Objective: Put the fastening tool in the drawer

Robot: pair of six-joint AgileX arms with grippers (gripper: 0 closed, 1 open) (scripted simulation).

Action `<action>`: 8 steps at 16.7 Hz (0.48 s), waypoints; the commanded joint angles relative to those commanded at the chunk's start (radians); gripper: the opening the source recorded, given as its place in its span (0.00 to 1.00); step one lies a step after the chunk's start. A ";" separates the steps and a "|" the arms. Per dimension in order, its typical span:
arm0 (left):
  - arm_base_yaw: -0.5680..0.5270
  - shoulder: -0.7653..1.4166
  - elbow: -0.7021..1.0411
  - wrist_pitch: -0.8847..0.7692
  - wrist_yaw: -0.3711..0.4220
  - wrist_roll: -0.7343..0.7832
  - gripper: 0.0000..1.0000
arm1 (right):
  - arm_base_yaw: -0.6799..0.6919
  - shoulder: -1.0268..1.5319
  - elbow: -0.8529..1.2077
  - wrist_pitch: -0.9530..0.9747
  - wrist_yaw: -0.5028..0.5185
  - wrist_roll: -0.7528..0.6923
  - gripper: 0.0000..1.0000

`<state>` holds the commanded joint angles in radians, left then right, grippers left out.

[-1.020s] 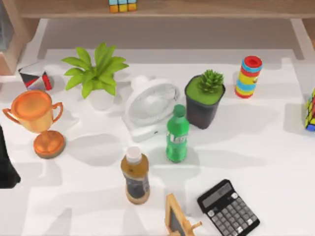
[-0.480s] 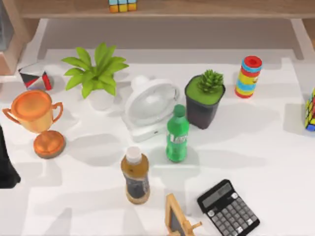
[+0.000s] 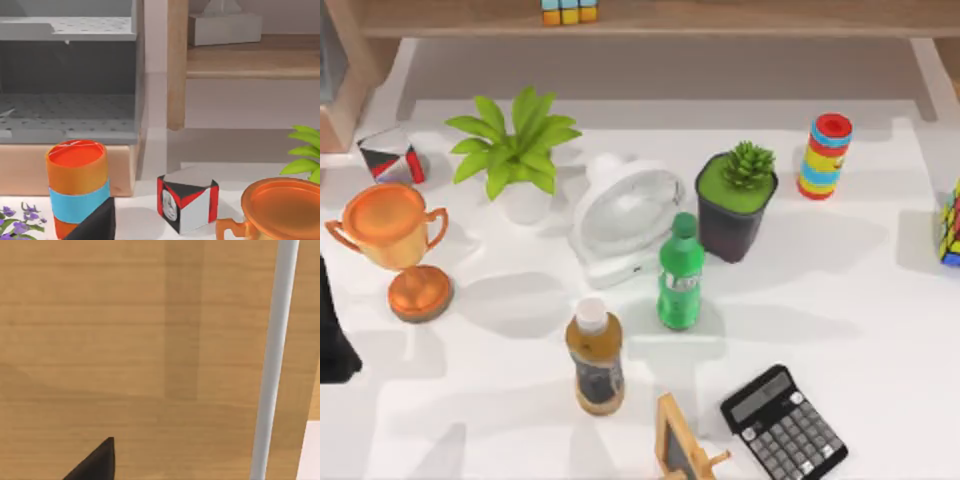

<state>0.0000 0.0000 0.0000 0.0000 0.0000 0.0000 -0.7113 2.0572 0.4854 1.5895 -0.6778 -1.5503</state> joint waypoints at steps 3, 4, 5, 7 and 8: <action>0.000 0.000 0.000 0.000 0.000 0.000 1.00 | 0.023 0.004 0.028 -0.031 0.022 -0.002 1.00; 0.000 0.000 0.000 0.000 0.000 0.000 1.00 | 0.023 0.004 0.028 -0.031 0.022 -0.002 1.00; 0.000 0.000 0.000 0.000 0.000 0.000 1.00 | 0.023 0.004 0.028 -0.031 0.022 -0.002 1.00; 0.000 0.000 0.000 0.000 0.000 0.000 1.00 | 0.023 0.004 0.028 -0.031 0.022 -0.002 0.85; 0.000 0.000 0.000 0.000 0.000 0.000 1.00 | 0.023 0.004 0.028 -0.031 0.022 -0.002 0.77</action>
<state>0.0000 0.0000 0.0000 0.0000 0.0000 0.0000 -0.6888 2.0607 0.5131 1.5589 -0.6554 -1.5528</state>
